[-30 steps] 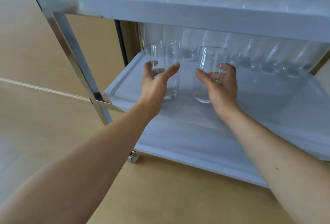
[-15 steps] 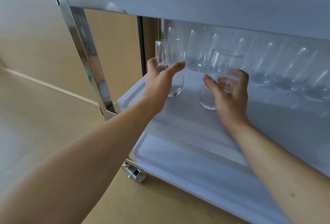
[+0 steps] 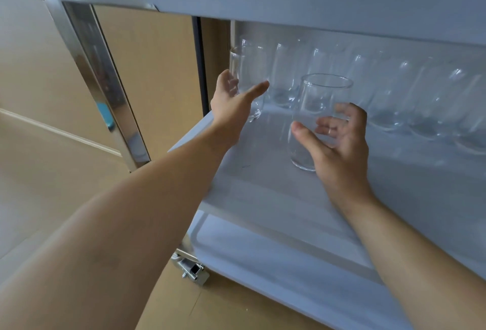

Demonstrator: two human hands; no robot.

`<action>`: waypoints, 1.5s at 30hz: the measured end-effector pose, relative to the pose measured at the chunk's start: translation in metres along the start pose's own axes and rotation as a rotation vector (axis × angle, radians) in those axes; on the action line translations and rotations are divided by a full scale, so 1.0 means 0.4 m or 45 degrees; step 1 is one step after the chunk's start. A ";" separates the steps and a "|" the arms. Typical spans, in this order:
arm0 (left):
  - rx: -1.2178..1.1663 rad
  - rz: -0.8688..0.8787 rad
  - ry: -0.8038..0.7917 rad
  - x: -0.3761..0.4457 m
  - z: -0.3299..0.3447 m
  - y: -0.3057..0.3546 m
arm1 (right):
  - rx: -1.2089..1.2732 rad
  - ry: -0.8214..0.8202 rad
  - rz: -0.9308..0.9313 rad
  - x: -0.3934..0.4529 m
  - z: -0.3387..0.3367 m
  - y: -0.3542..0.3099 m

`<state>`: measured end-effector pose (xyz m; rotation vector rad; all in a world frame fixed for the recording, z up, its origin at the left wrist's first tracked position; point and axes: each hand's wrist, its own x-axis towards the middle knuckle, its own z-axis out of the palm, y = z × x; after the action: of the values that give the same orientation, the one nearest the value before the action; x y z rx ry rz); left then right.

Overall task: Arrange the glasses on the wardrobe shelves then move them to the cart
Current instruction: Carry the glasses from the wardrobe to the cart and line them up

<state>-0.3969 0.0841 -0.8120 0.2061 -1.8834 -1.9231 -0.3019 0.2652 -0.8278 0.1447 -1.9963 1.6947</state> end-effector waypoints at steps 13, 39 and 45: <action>0.079 0.046 -0.095 0.033 -0.010 -0.005 | -0.015 0.009 0.014 -0.008 0.002 -0.008; 0.641 -0.001 -0.153 -0.107 -0.097 0.003 | -0.053 0.025 0.052 -0.010 0.001 -0.018; 1.106 0.284 -0.328 -0.168 -0.111 0.005 | -0.128 0.072 0.075 -0.010 0.000 -0.026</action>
<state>-0.3187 0.0711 -0.8259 -0.0032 -2.6768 -0.9213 -0.2943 0.2619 -0.8202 0.0027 -2.0573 1.6112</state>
